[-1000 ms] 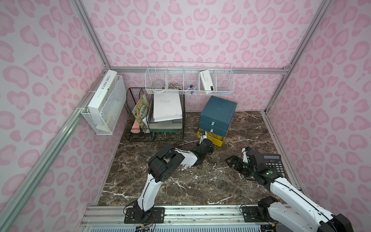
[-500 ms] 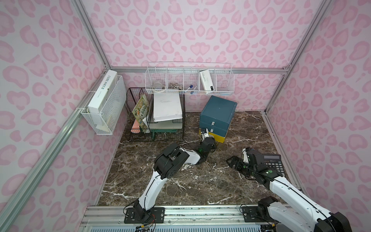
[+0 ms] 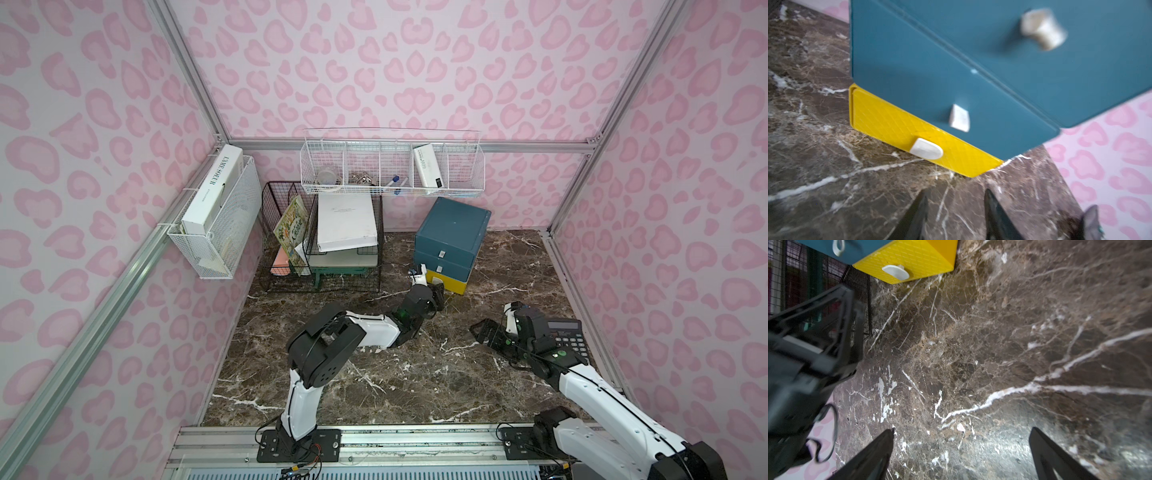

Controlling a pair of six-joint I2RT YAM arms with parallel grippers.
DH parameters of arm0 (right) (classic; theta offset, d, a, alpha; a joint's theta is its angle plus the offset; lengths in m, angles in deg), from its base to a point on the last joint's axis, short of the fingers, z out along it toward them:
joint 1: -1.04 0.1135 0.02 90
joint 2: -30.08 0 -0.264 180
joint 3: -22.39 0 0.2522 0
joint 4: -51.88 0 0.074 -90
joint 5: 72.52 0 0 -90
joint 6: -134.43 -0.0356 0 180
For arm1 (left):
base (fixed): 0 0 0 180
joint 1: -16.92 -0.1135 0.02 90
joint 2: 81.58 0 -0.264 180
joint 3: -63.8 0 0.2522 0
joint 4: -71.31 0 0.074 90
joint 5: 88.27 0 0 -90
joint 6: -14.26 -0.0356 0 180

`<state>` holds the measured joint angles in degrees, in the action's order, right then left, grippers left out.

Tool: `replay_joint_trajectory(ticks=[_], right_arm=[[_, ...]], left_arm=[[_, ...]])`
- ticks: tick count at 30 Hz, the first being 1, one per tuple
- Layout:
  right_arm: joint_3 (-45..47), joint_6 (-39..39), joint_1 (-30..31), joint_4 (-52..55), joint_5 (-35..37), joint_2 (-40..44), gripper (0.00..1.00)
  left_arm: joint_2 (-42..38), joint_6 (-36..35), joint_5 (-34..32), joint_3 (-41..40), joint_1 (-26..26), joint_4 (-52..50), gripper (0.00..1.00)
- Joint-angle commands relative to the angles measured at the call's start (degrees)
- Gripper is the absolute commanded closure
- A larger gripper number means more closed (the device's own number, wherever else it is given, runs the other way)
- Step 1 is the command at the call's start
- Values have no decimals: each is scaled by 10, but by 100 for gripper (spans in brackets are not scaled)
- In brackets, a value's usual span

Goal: Please place the pencils in the drawer according to their color
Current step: Close the drawer in the storage box, then reset both arms

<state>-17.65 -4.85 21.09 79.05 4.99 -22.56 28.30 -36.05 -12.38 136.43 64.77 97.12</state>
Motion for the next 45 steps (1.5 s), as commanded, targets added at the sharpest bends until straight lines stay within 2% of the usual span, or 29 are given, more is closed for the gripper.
replay_joint_trajectory(ticks=[1,5,7,10,13,14,20,24,26,29,33,35,38,40,43,45], right_arm=[[-20,13,-11,-22,0,-2,0],[-60,38,-37,-16,7,-10,0],[-87,57,-52,-5,25,-16,0],[-123,82,-72,4,57,-19,0],[-143,95,-95,-6,85,-14,0],[-146,99,-101,-11,94,-13,0],[-146,145,-123,-60,202,-1,0],[-118,206,-131,-128,310,5,0],[-98,243,-142,-171,347,7,0],[-62,288,-177,-235,361,10,0],[-5,312,-236,-317,355,-12,0],[25,326,-246,-367,359,-37,0],[65,347,-248,-463,344,-82,0],[90,358,-246,-543,332,-118,0],[126,394,-237,-670,320,-178,0],[146,405,-229,-737,300,-210,0]], left_arm=[[-81,-41,14,-22,16,-72,39],[-197,-90,-2,2,31,-250,24],[-240,-110,-23,35,31,-356,21],[-294,-150,-60,51,32,-436,17],[-356,-185,-122,39,32,-464,10],[-376,-200,-141,30,32,-463,2],[-501,-288,-289,-30,31,-451,2],[-555,-411,-372,-65,30,-434,2],[-572,-449,-407,-82,22,-441,2],[-627,-450,-351,-134,-33,-466,2],[-688,-441,-259,-216,-145,-471,1],[-696,-452,-198,-262,-202,-450,1],[-680,-439,-120,-323,-277,-388,1],[-656,-434,-73,-366,-321,-297,2],[-581,-419,-31,-395,-381,-188,1],[-523,-418,9,-396,-400,-127,1]])
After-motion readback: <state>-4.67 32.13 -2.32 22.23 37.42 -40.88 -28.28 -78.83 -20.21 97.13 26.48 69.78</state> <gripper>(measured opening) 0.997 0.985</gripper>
